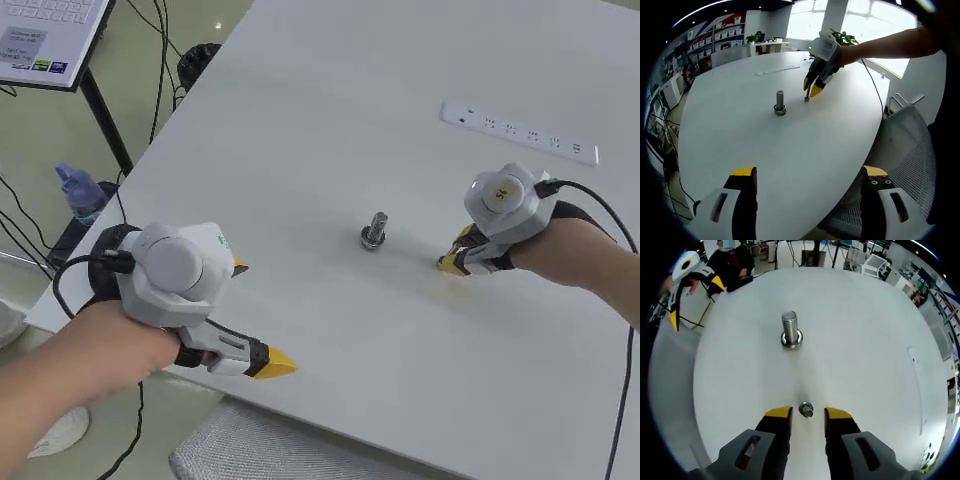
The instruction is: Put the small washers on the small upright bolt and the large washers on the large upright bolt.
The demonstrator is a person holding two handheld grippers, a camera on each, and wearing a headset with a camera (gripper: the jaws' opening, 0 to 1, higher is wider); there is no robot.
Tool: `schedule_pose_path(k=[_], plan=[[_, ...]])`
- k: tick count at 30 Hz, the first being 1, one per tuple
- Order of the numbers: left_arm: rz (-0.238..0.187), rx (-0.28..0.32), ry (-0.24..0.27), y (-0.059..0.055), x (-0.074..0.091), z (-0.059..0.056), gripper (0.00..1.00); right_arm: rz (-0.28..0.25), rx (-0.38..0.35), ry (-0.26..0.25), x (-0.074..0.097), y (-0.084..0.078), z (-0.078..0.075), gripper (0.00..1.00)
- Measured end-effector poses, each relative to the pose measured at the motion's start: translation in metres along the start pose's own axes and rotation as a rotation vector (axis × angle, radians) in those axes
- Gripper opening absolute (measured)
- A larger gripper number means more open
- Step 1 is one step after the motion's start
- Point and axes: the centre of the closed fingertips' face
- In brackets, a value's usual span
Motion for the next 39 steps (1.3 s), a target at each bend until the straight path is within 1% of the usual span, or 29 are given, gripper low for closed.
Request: schedule_pose_path(k=[4,6,8,12,13,14,15,16,18,20,21,22,23,24,25,27,28,34,35,36,38,39], plan=[[-0.006,-0.005,0.000,0.003,0.001,-0.005,0.86,-0.022,-0.009,-0.006,0.008,0.000,0.002,0.28],[-0.010,-0.007,0.000,0.004,0.001,-0.007,0.86,-0.054,-0.029,-0.013,0.014,0.003,0.002,0.30],[-0.010,-0.011,0.004,0.004,0.001,-0.007,0.86,-0.077,-0.033,-0.018,0.020,0.005,0.003,0.30],[-0.013,-0.009,0.005,0.002,0.001,-0.009,0.87,-0.110,-0.035,-0.018,0.026,0.004,0.006,0.32],[-0.018,-0.011,0.002,0.002,0.001,-0.011,0.87,-0.124,-0.045,-0.014,0.029,0.005,0.008,0.33],[-0.023,-0.009,-0.001,0.003,0.000,-0.012,0.88,-0.149,-0.095,0.003,0.033,0.008,0.012,0.33],[-0.025,-0.005,-0.004,0.003,0.000,-0.013,0.88,-0.160,-0.109,0.001,0.036,0.008,0.013,0.34],[-0.023,-0.008,-0.003,0.002,0.000,-0.013,0.88,-0.186,-0.107,-0.002,0.042,0.011,0.014,0.35],[-0.025,-0.013,0.005,0.003,0.000,-0.011,0.88,-0.219,-0.128,-0.004,0.051,0.012,0.016,0.37],[-0.030,-0.010,0.005,0.003,0.000,-0.011,0.89,-0.249,-0.134,-0.007,0.057,0.014,0.018,0.40],[-0.031,-0.010,0.007,0.003,0.000,-0.011,0.89,-0.279,-0.136,-0.006,0.062,0.015,0.020,0.40],[-0.029,-0.011,0.007,0.003,-0.001,-0.011,0.89,-0.289,-0.144,-0.008,0.065,0.015,0.021,0.41],[-0.026,-0.014,0.007,0.003,-0.001,-0.011,0.88,-0.294,-0.150,0.002,0.068,0.012,0.024,0.41],[-0.029,-0.017,0.009,0.004,-0.001,-0.012,0.88,-0.311,-0.145,0.009,0.071,0.013,0.027,0.41],[-0.035,-0.017,0.009,0.006,-0.001,-0.013,0.88,-0.344,-0.136,0.009,0.076,0.015,0.029,0.42],[-0.040,-0.014,0.010,0.008,-0.001,-0.014,0.88,-0.362,-0.158,0.013,0.081,0.013,0.032,0.45],[-0.043,-0.015,0.011,0.009,0.000,-0.015,0.88,-0.387,-0.165,0.014,0.085,0.014,0.034,0.47],[-0.053,-0.017,0.018,0.012,0.003,-0.018,0.88,-0.467,-0.215,-0.005,0.101,0.008,0.040,0.53],[-0.055,-0.020,0.023,0.012,0.004,-0.017,0.88,-0.471,-0.219,-0.006,0.102,0.008,0.040,0.53],[-0.068,-0.021,0.033,0.015,0.006,-0.016,0.87,-0.491,-0.237,-0.013,0.106,0.007,0.041,0.54],[-0.089,0.007,0.028,0.020,0.009,-0.016,0.88,-0.531,-0.262,-0.021,0.113,0.007,0.044,0.56],[-0.094,0.012,0.029,0.020,0.010,-0.015,0.88,-0.542,-0.267,-0.026,0.115,0.006,0.045,0.57]])
Point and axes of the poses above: the centre of the closed fingertips' face, and the gripper's own axes: x roughly backward along the fingers, z roughly to its left, y roughly out of its top, and after that the axes turned 1 degree about -z, right-handed
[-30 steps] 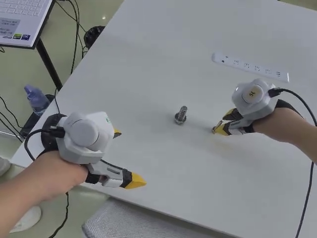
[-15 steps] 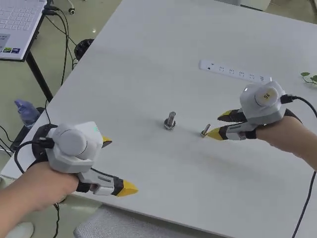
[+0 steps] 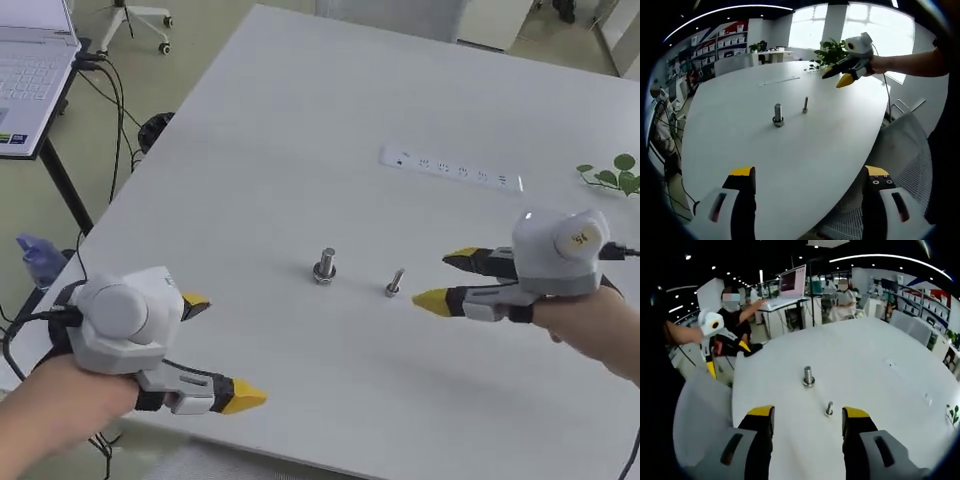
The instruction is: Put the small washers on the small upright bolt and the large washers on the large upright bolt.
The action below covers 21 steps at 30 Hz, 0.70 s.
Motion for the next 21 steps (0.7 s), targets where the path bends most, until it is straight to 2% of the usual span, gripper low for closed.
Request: schedule_pose_path(k=[4,5,6,10,14,18,19,21], plan=[[-0.018,0.017,0.006,0.006,0.003,-0.001,0.89,-0.051,-0.037,-0.038,0.014,-0.001,0.003,0.62],[-0.032,0.042,0.001,0.009,0.003,-0.003,0.90,-0.063,-0.036,-0.038,0.016,-0.001,0.006,0.64],[-0.068,0.065,-0.003,0.015,0.004,-0.004,0.90,-0.083,-0.039,-0.047,0.020,-0.001,0.007,0.65],[-0.099,0.089,0.003,0.022,0.007,-0.005,0.91,-0.126,-0.080,-0.062,0.034,-0.009,0.013,0.67],[-0.083,0.075,0.008,0.019,0.006,-0.008,0.91,-0.143,-0.108,-0.087,0.044,-0.022,0.011,0.72],[-0.096,0.083,-0.007,0.019,0.006,-0.012,0.93,-0.167,-0.126,-0.146,0.056,-0.032,0.013,0.77],[-0.095,0.085,-0.009,0.018,0.005,-0.012,0.93,-0.167,-0.127,-0.153,0.059,-0.036,0.010,0.78],[-0.101,0.095,-0.016,0.018,0.004,-0.013,0.92,-0.156,-0.131,-0.168,0.060,-0.045,0.012,0.80]])
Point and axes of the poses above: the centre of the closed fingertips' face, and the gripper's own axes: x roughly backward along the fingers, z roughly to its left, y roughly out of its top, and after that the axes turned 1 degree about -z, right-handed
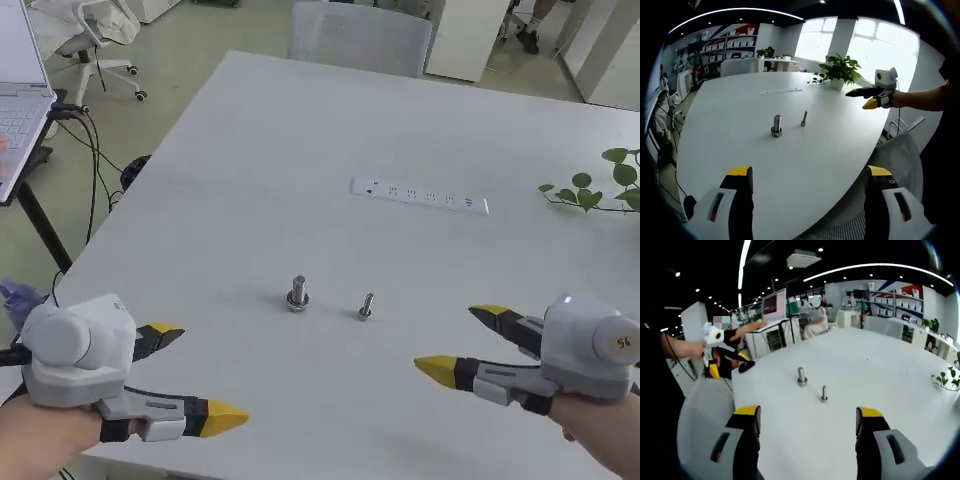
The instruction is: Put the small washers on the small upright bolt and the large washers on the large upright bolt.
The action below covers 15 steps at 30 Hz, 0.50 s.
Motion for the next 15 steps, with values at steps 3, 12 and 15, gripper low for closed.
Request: schedule_pose_path(k=[3,12,15], plan=[[0.012,0.005,0.001,-0.006,-0.002,0.000,0.92,0.008,-0.033,-0.007,0.005,-0.013,0.006,0.80],[0.006,-0.002,0.002,-0.007,0.001,-0.004,0.92,0.038,-0.034,-0.013,0.013,-0.047,0.027,0.86],[0.011,-0.006,0.005,-0.010,0.002,-0.004,0.94,0.020,-0.041,-0.019,0.013,-0.045,0.026,0.90]])
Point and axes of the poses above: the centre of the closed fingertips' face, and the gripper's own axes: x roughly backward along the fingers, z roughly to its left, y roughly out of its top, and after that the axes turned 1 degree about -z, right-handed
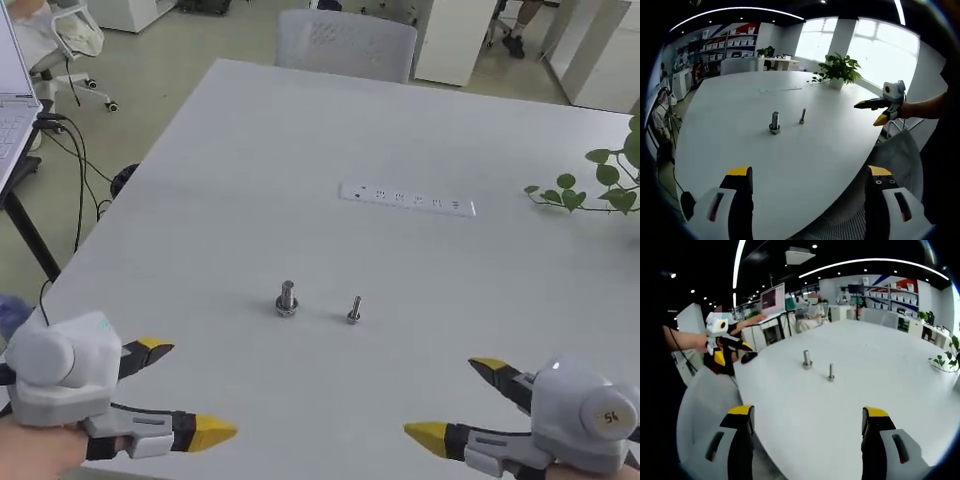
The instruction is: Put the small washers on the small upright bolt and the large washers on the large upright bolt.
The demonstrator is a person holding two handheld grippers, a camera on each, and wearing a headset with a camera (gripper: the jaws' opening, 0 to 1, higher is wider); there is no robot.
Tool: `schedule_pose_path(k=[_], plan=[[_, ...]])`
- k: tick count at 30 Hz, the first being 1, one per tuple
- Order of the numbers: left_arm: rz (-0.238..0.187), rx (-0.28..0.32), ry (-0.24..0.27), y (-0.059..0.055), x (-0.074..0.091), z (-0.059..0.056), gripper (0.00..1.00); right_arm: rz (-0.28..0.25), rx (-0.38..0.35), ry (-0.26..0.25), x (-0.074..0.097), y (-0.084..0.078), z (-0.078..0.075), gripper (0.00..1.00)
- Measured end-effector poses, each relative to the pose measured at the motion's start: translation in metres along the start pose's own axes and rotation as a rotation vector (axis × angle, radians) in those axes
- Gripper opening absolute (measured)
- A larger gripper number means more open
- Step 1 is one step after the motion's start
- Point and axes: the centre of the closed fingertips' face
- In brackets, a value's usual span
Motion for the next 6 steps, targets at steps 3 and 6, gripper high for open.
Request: schedule_pose_path(k=[3,6], plan=[[0.002,-0.001,-0.005,-0.0040,0.0005,-0.0005,0.95,0.001,0.011,0.008,-0.0002,0.0006,0.0021,0.90],[0.014,-0.009,-0.002,-0.0100,0.0008,0.0000,0.95,0.005,0.005,0.027,-0.0015,-0.0020,0.0059,0.90]])
Point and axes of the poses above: the centre of the closed fingertips' face, and the gripper's own axes: x roughly backward along the fingers, z roughly to its left, y roughly out of its top, and after that the axes turned 1 degree about -z, right-handed
